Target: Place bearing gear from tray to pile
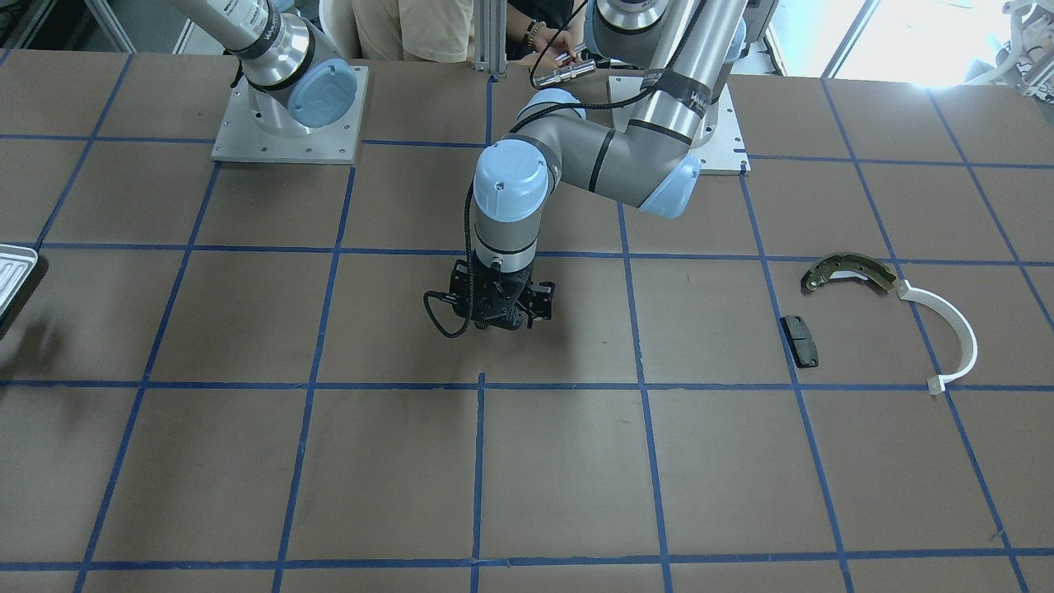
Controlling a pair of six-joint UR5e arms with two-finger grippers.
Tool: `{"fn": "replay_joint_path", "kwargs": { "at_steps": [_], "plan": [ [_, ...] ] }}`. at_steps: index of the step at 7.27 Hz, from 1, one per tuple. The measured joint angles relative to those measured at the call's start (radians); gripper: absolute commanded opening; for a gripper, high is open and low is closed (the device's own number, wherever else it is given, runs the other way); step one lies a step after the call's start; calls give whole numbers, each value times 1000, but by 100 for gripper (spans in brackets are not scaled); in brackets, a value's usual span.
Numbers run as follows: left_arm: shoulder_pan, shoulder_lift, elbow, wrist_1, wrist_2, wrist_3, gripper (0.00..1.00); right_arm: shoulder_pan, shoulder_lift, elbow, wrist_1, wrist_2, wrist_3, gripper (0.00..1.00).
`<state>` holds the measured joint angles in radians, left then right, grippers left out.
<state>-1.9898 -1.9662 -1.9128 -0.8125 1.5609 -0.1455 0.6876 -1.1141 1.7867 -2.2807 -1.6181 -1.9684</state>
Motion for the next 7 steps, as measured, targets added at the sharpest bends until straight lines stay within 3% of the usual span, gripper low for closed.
{"fn": "replay_joint_path", "kwargs": {
  "at_steps": [3,4,5,6,7],
  "plan": [
    [-5,-40,4,30,-10,4,91,-10,6,34,-7,31,-102,91],
    [-7,-49,4,31,-11,5,89,-11,6,36,-8,37,-113,80],
    [-9,-53,4,32,-12,6,62,-12,7,37,-10,38,-121,76],
    [-12,-54,4,32,-13,6,17,-12,8,38,-12,35,-120,59],
    [-13,-54,4,31,-13,7,0,-12,8,38,-14,29,-116,56]
  ]
}}
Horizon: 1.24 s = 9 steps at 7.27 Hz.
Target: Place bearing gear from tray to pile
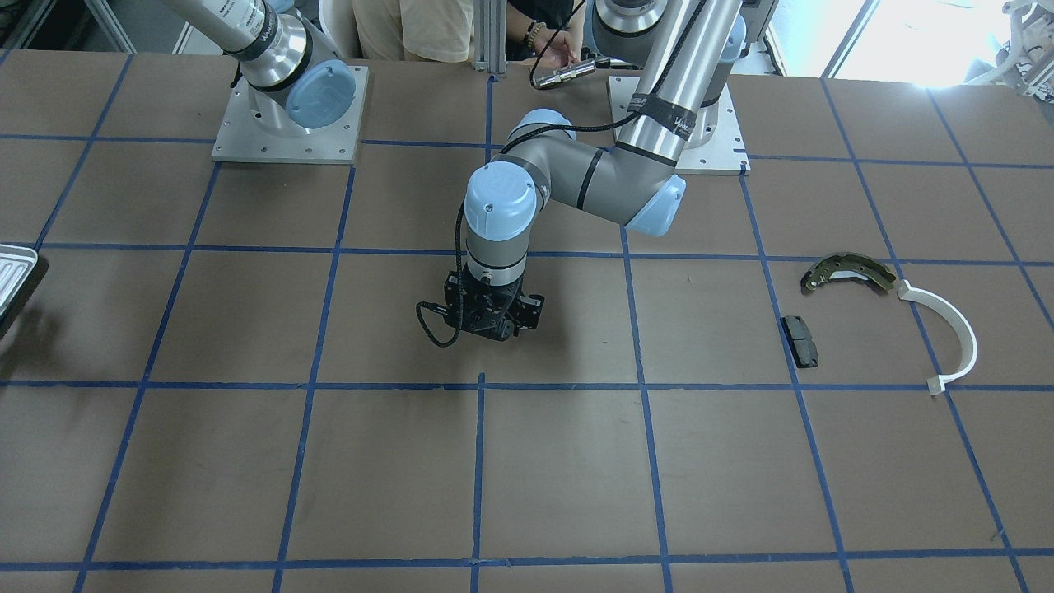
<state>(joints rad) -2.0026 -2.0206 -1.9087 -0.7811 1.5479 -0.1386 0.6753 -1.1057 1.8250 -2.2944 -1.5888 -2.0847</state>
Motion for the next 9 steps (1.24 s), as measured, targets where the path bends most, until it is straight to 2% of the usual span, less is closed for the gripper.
{"fn": "replay_joint_path", "kwargs": {
  "at_steps": [1,2,3,6,8,9],
  "plan": [
    [0,0,1,-1,0,0,0,0,0,2,-1,-4,5,48],
    [-1,1,4,-2,1,0,0,0,-1,9,-2,-7,8,28],
    [0,1,12,-9,2,0,0,0,-4,16,-2,-12,17,0],
    [32,28,81,-88,11,26,0,11,-38,16,7,-105,109,0],
    [157,50,215,-285,28,90,0,67,-131,2,42,-88,234,0],
    [248,62,275,-379,36,148,0,112,-191,4,100,-55,337,0]
  ]
}}
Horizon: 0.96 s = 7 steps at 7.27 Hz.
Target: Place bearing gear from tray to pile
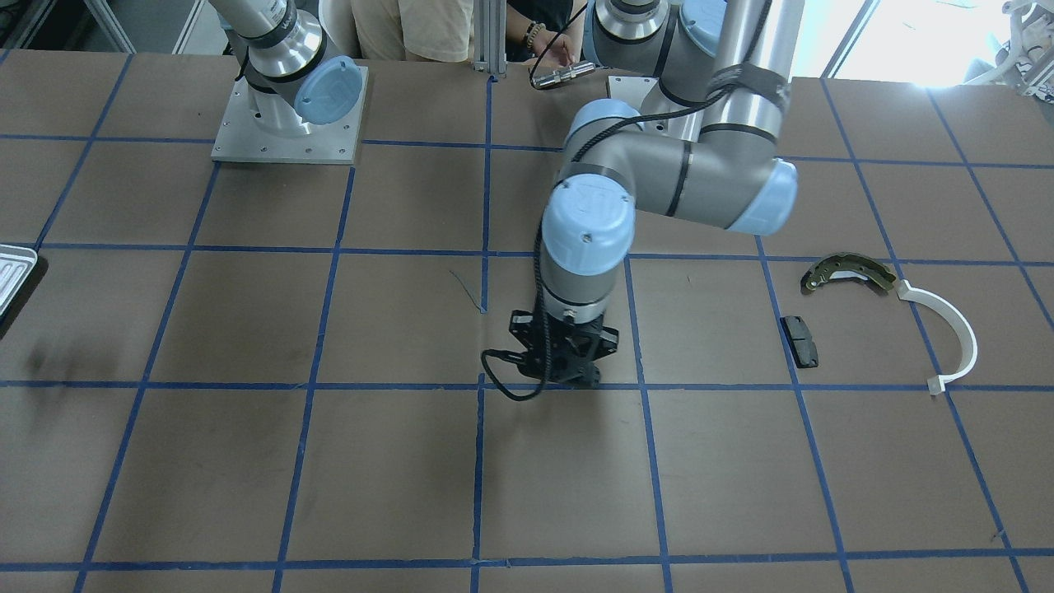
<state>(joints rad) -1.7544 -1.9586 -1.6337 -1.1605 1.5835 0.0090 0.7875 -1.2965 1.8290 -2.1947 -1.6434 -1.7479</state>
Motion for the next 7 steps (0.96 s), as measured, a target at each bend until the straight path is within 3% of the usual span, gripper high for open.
{"fn": "replay_joint_path", "kwargs": {
  "at_steps": [1,3,7],
  "plan": [
    [98,10,35,-61,19,67,0,68,-53,11,59,40,152,0],
    [302,26,59,-126,68,199,0,315,-105,38,102,71,565,0],
    [593,36,0,-138,83,436,0,847,-79,36,97,80,1439,0]
  ]
}}
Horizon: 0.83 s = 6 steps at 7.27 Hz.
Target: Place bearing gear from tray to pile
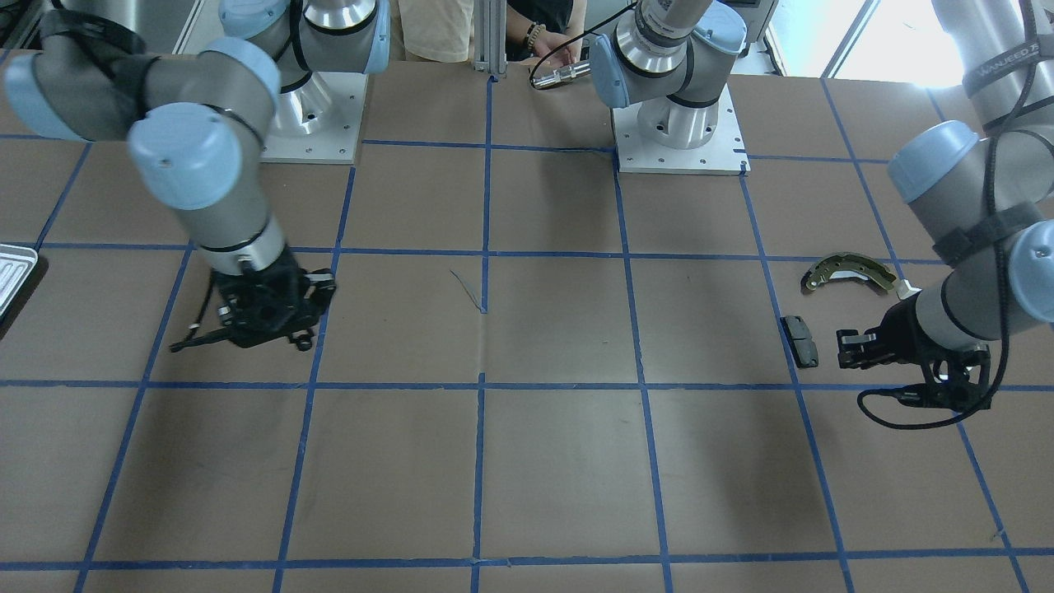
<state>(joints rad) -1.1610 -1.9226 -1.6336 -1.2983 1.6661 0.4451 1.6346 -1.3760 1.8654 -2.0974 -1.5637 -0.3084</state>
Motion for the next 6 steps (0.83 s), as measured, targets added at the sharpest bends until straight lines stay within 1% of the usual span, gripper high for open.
{"fn": "replay_joint_path", "kwargs": {
  "at_steps": [2,3,4,5,6],
  "plan": [
    [108,-9,-63,39,-2,105,0,220,85,-7,-71,3,385,0],
    [138,-17,-85,68,-2,131,0,297,131,-7,-108,22,543,0],
    [154,-21,-110,87,-2,146,0,342,173,-6,-161,64,655,37],
    [161,-25,-139,109,-3,153,0,362,200,-3,-209,91,715,96],
    [164,-28,-173,143,-3,156,0,369,213,1,-231,98,736,100]
  ]
}}
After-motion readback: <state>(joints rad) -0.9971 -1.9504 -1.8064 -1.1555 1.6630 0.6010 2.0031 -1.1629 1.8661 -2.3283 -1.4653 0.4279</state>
